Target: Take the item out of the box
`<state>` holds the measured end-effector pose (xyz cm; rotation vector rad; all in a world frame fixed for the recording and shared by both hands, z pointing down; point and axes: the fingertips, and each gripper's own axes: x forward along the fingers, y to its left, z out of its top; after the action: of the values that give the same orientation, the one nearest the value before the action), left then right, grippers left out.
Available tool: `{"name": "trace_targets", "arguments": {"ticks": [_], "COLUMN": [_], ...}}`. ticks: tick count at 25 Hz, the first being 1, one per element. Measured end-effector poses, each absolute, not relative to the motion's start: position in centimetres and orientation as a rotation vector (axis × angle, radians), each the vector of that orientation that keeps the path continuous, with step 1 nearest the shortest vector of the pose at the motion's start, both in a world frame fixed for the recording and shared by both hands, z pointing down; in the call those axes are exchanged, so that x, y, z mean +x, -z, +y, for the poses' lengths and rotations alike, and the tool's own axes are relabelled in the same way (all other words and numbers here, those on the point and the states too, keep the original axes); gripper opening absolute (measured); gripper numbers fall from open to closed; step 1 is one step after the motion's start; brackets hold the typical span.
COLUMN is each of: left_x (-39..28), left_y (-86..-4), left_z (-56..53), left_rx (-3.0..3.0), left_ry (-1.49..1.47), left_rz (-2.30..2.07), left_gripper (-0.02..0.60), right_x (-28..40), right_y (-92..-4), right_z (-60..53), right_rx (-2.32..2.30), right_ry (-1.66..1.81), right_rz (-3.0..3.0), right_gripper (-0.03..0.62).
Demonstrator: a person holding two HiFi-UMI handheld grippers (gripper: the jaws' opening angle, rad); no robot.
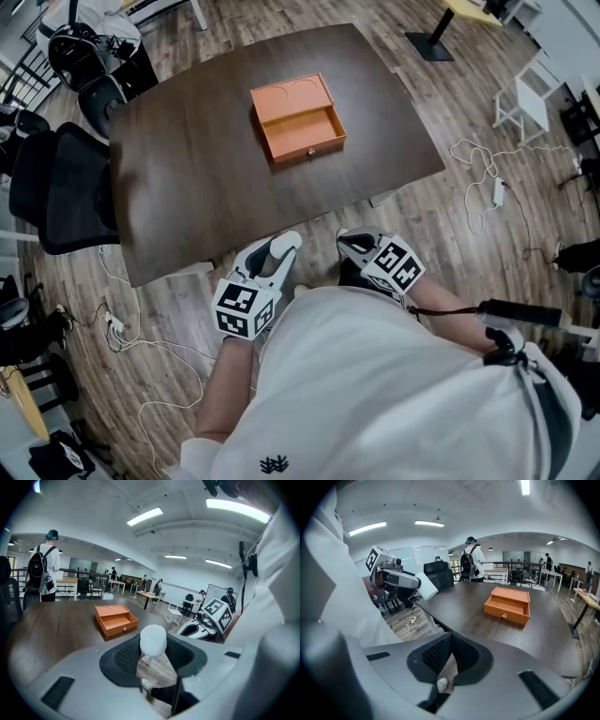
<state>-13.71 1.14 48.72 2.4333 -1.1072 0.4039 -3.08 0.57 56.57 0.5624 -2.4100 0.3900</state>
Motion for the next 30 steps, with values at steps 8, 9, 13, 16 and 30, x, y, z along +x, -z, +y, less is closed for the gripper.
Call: {"name": "trace_targets", "arguments": {"ticks": [8,9,13,16,30], "left_x": [-14.0,-14.2,-14.6,-14.2,-13.1], "left_y": [-49.7,-49.9,-50.3,-50.4,-51.6], "left_z": [1.4,1.4,1.6,1.6,0.0], "left_rx": [2.436,2.435,2.423,2.421,2.406], "left_ry": [-0.409,-0.408,-0.410,-0.415,-0.440], "left_rz": [-1.094,-1.094,-1.098,-1.090,-1.073], "left_gripper": [0.166,0.166,0.166,0.166,0.166], "right_x": [-3.4,-3.5,-4.0,-3.9,-3.2], "right_y": [-57.3,-57.5,-57.8,-57.7,-58.4], "right_z": [0.9,0.9,1.0,1.0,-0.2], "right_rx": [0.568,0.566,0.548,0.544,0.524], "right_ry": [-0.386,-0.384,-0.385,-0.390,-0.417], "right_rz": [-2.407,-2.405,-2.403,-2.400,-2.394], "right_gripper": [0.002,0.002,0.002,0.002,0.002]}}
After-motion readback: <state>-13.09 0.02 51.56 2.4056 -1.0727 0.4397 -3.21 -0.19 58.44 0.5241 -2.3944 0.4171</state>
